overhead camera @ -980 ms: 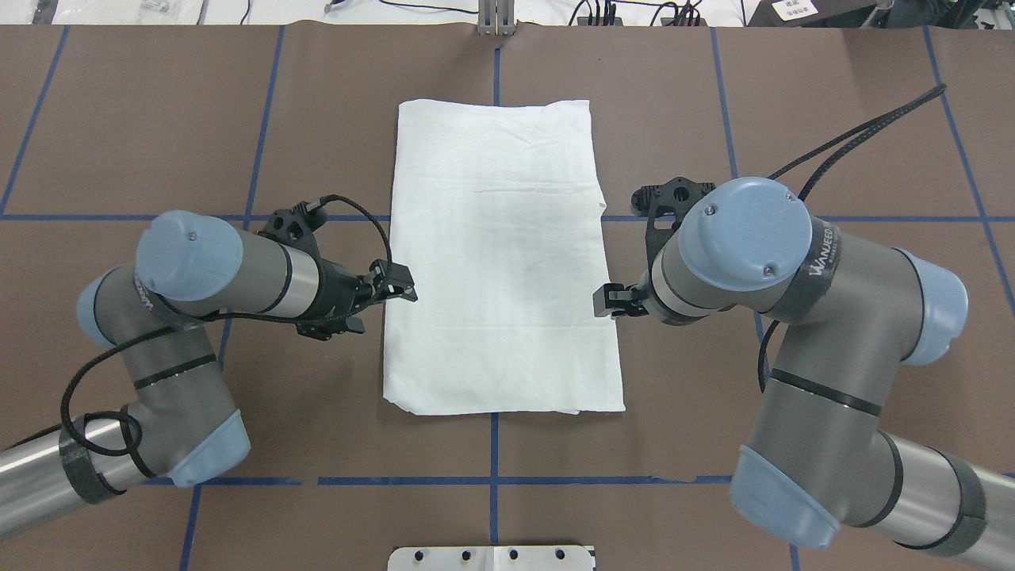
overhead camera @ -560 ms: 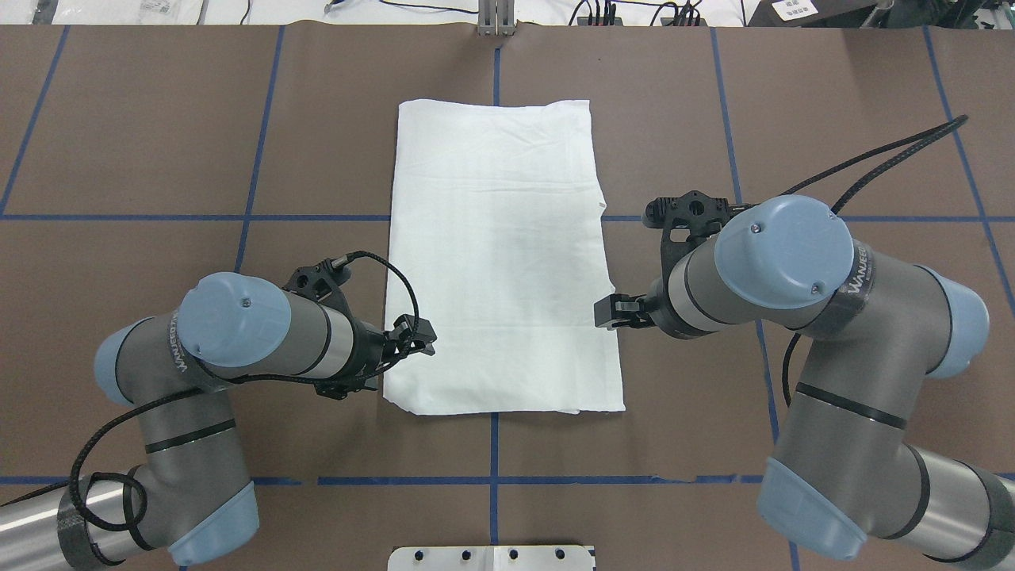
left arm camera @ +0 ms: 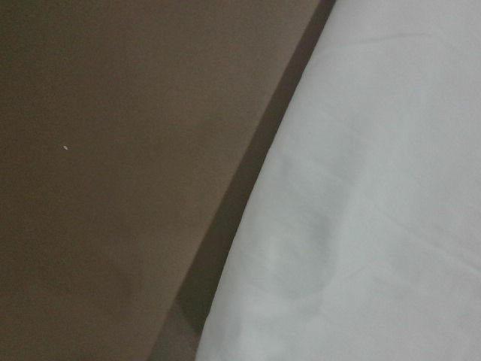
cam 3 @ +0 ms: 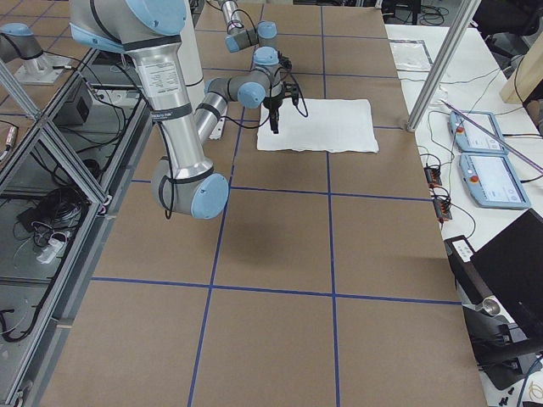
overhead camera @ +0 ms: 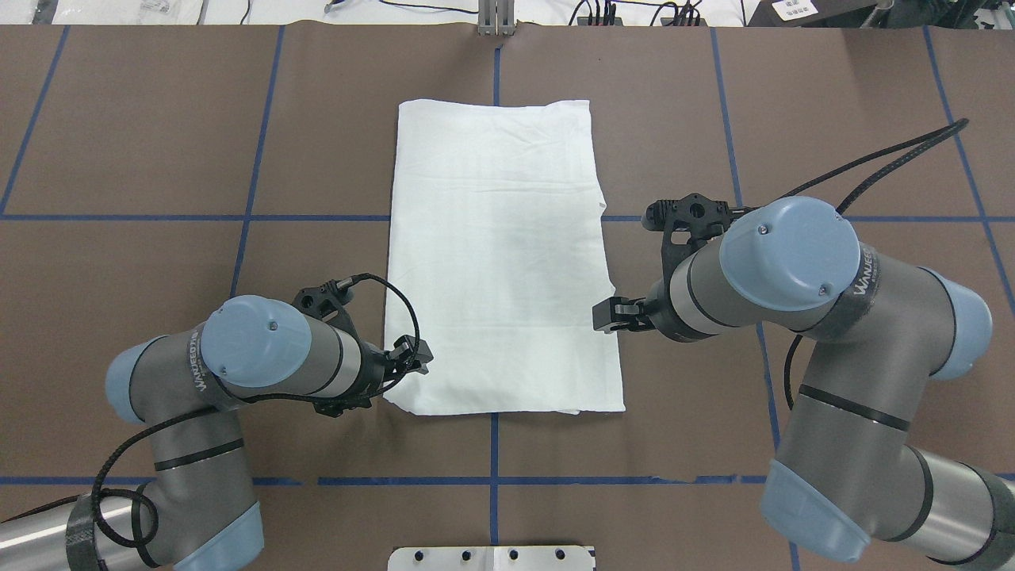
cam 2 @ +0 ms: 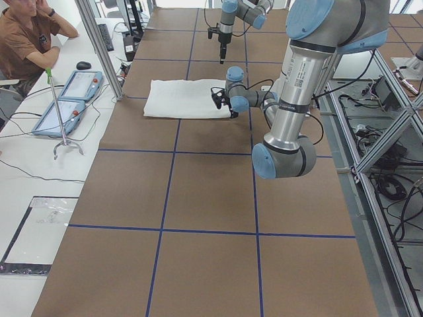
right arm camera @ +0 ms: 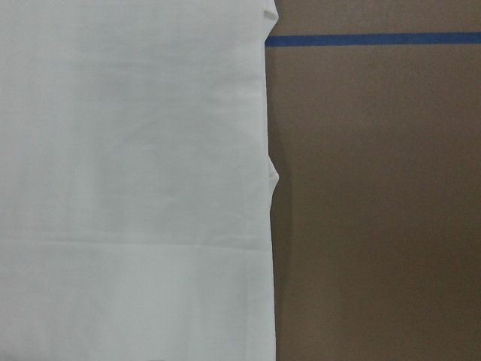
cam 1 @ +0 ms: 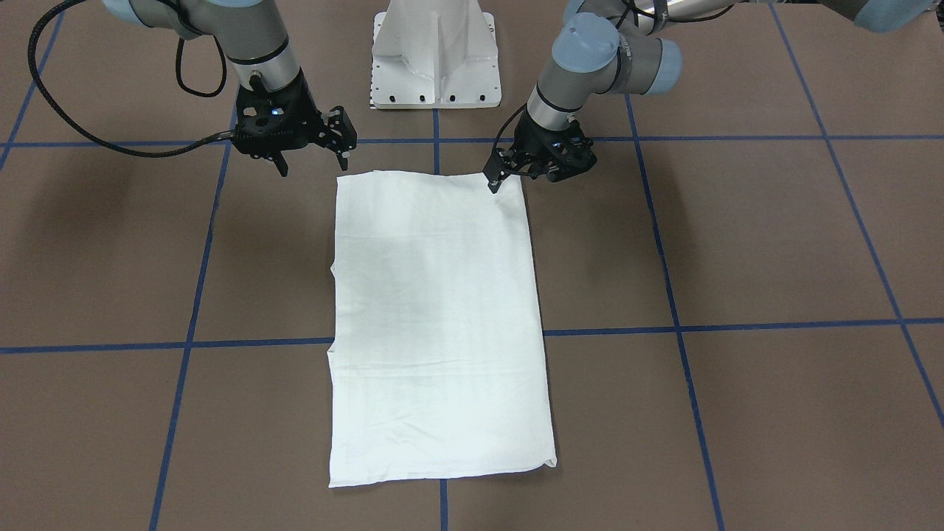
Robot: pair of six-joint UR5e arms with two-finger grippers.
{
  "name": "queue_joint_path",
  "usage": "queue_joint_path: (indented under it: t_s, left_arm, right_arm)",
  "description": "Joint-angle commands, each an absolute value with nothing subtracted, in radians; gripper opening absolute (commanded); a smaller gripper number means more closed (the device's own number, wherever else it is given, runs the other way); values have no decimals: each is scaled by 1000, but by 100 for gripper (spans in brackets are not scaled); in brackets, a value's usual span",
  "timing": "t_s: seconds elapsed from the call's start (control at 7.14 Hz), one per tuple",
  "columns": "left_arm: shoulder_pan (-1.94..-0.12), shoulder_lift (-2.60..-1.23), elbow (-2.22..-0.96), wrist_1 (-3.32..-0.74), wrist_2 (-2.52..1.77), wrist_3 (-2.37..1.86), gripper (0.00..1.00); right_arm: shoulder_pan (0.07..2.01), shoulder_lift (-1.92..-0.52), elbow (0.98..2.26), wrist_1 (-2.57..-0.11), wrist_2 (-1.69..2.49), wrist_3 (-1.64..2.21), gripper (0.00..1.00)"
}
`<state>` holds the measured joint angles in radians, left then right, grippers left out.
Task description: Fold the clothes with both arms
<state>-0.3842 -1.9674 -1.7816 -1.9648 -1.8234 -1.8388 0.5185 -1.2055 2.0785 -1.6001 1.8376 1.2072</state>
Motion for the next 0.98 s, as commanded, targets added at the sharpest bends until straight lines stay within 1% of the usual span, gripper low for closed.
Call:
queue_joint_path:
  t_s: [0.0,0.14,0.42,0.84]
  left_arm:
    - [-382,-1974,-1767,-1967,-1818,-1839,90]
    - [-382,-1974,-1781,-1965,-1819,-1839,89]
    - [-382,-1973,-1786,-1963,-1819,-1839,80]
    - [-368,-1971,-1784,-1965,-1819,-1839,79]
  right_arm:
    - [518,-1206,2079,-1600,1838,1207,100]
    - [518,-1207,2076,-1600,1838,1207,100]
    - [518,-1209,2074,-1600,1838,1207,100]
    - [520,-1209,2072,-1600,1838,1207,100]
